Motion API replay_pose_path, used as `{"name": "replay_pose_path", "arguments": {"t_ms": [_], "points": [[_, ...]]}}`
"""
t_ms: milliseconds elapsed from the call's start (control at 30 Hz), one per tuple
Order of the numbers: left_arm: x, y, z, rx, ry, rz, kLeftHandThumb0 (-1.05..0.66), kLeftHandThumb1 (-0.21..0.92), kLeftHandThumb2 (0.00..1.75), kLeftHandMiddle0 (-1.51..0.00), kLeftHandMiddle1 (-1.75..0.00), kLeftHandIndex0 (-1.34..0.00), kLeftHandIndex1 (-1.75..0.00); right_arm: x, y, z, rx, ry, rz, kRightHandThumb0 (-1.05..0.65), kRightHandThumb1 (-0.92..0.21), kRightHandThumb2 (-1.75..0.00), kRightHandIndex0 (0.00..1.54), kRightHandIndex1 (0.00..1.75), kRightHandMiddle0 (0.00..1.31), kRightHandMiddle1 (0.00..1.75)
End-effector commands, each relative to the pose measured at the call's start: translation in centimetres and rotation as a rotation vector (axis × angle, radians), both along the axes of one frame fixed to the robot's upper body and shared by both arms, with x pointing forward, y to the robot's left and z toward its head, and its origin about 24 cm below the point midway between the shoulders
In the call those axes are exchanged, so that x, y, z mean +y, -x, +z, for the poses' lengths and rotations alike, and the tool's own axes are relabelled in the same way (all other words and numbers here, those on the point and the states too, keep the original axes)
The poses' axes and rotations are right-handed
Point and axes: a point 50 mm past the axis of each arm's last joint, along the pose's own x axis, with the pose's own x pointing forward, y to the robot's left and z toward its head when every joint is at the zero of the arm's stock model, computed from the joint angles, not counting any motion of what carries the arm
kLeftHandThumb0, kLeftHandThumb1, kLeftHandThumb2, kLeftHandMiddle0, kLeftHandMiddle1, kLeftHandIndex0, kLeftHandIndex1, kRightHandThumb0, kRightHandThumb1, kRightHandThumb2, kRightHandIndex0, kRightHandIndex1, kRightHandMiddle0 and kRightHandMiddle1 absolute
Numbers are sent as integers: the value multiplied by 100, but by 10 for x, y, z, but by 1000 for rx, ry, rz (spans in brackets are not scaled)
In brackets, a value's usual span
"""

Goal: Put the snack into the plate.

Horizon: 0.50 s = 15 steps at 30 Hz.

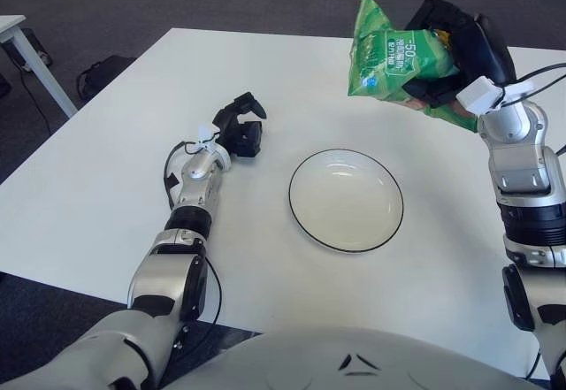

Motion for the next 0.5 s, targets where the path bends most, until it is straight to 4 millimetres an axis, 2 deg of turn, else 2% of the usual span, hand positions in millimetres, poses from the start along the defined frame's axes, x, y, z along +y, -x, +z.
{"name": "replay_pose_path", "arguments": {"t_ms": [0, 233, 400, 467], "points": [[-1, 26, -46, 167, 11, 13, -46, 36, 126, -122, -175, -57, -175, 16, 1, 5, 15, 9, 111, 57, -8, -161, 81, 175, 106, 175], [-2, 26, -47, 170, 7, 12, -46, 36, 126, -123, -175, -58, -175, 27, 5, 5, 77, 59, 235, 60, -4, -166, 85, 175, 112, 175], [-3, 26, -46, 166, 3, 12, -46, 36, 126, -123, -175, -58, -175, 36, 13, 3, 88, 87, 285, 60, -3, -166, 85, 175, 111, 175], [-4, 26, -46, 166, 2, 13, -46, 36, 126, -123, -175, -58, -175, 42, 24, -2, 114, 87, 305, 60, -3, -166, 85, 175, 110, 175]]}}
